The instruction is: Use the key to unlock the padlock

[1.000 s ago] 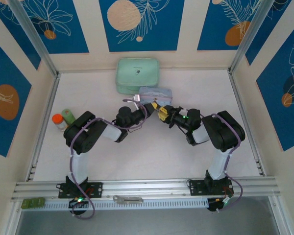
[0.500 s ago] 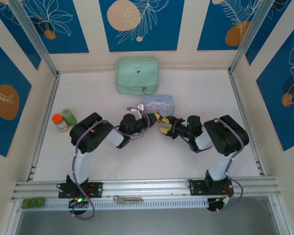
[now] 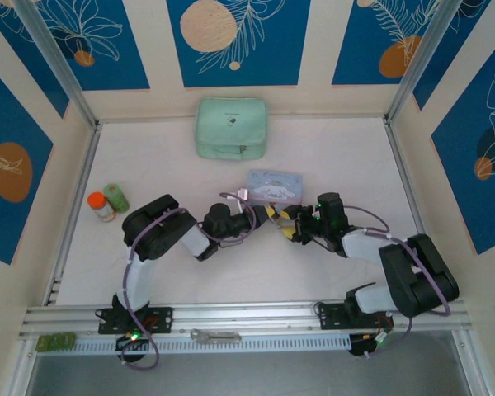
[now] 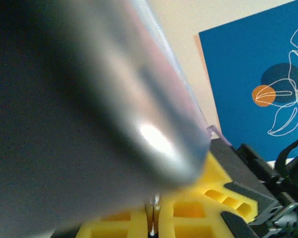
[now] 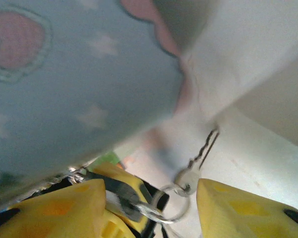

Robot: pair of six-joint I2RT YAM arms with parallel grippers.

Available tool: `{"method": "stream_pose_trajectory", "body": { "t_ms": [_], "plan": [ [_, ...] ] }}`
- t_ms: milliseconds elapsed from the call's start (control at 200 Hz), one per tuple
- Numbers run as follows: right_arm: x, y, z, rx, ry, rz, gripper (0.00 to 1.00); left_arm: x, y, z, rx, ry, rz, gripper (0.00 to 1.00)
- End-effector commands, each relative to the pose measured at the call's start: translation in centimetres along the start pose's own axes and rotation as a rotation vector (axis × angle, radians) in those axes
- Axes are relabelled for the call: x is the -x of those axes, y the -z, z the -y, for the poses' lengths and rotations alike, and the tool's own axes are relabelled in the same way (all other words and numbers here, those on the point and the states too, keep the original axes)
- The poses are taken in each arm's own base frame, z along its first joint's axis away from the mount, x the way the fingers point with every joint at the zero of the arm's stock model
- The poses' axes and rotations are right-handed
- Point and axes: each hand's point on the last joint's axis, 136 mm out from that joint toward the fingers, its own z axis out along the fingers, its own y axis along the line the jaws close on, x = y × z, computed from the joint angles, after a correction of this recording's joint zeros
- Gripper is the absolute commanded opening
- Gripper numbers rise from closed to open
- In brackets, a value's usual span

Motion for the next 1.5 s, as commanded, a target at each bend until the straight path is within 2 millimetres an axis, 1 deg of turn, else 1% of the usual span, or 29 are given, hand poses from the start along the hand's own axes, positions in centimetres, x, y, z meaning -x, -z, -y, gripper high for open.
{"method": "stream_pose_trajectory", "body": {
  "t_ms": [0, 120, 325, 440, 580, 640, 805, 810, 820, 840, 870, 960, 1105, 1230, 1385, 1496],
  "plan": [
    [1.6, 1.1, 0.7, -0.090, 0.122, 0.111, 0.52, -3.1, 0.1, 0.6, -0.051, 0.004, -0.111, 0.00],
    [1.8, 1.9, 0.4, -0.147, 0.234, 0.147, 0.53, -3.3, 0.2, -0.5, -0.014, 0.017, -0.111, 0.00],
    [2.2, 3.2, -1.0, -0.203, 0.399, 0.202, 0.53, -3.6, 0.9, -2.2, 0.081, 0.021, -0.112, 0.00],
    [2.3, 3.6, -1.3, -0.216, 0.447, 0.220, 0.54, -3.7, 1.3, -3.3, 0.156, 0.022, -0.119, 0.00],
    [2.3, 3.9, -1.4, -0.219, 0.477, 0.240, 0.54, -3.8, 1.5, -4.0, 0.207, 0.030, -0.126, 0.01],
    [2.3, 4.0, -1.5, -0.224, 0.501, 0.251, 0.54, -3.8, 1.4, -4.0, 0.211, 0.033, -0.126, 0.08],
    [1.8, 4.6, -2.3, -0.268, 0.624, 0.268, 0.54, -3.6, 2.2, -3.8, 0.211, 0.045, -0.105, 0.40],
    [1.8, 4.6, -2.3, -0.269, 0.628, 0.268, 0.54, -3.6, 2.2, -3.8, 0.210, 0.046, -0.104, 0.41],
    [1.7, 4.6, -2.4, -0.271, 0.637, 0.269, 0.54, -3.5, 2.3, -3.8, 0.211, 0.046, -0.100, 0.47],
    [1.7, 4.7, -2.5, -0.279, 0.652, 0.270, 0.54, -3.5, 2.5, -3.8, 0.212, 0.047, -0.097, 0.54],
    [1.6, 4.8, -2.7, -0.287, 0.678, 0.274, 0.54, -3.4, 2.7, -3.7, 0.216, 0.050, -0.090, 0.60],
    [0.9, 4.9, -3.2, -0.306, 0.754, 0.281, 0.54, -3.0, 3.5, -3.6, 0.219, 0.057, -0.073, 0.64],
    [-0.7, 5.1, -4.3, -0.337, 0.886, 0.292, 0.54, -1.4, 4.9, -2.9, 0.217, 0.057, -0.026, 0.69],
    [-2.3, 4.8, -4.3, -0.373, 0.982, 0.280, 0.55, 0.6, 6.4, -2.6, 0.245, 0.032, 0.014, 0.70],
    [-4.5, 3.2, -3.5, -0.465, 1.105, 0.236, 0.55, 4.3, 8.9, -2.3, 0.292, 0.005, 0.099, 0.70],
    [-5.8, 1.6, -3.1, -0.557, 1.209, 0.217, 0.54, 6.6, 10.0, -1.6, 0.333, -0.030, 0.124, 0.70]
  ]
}}
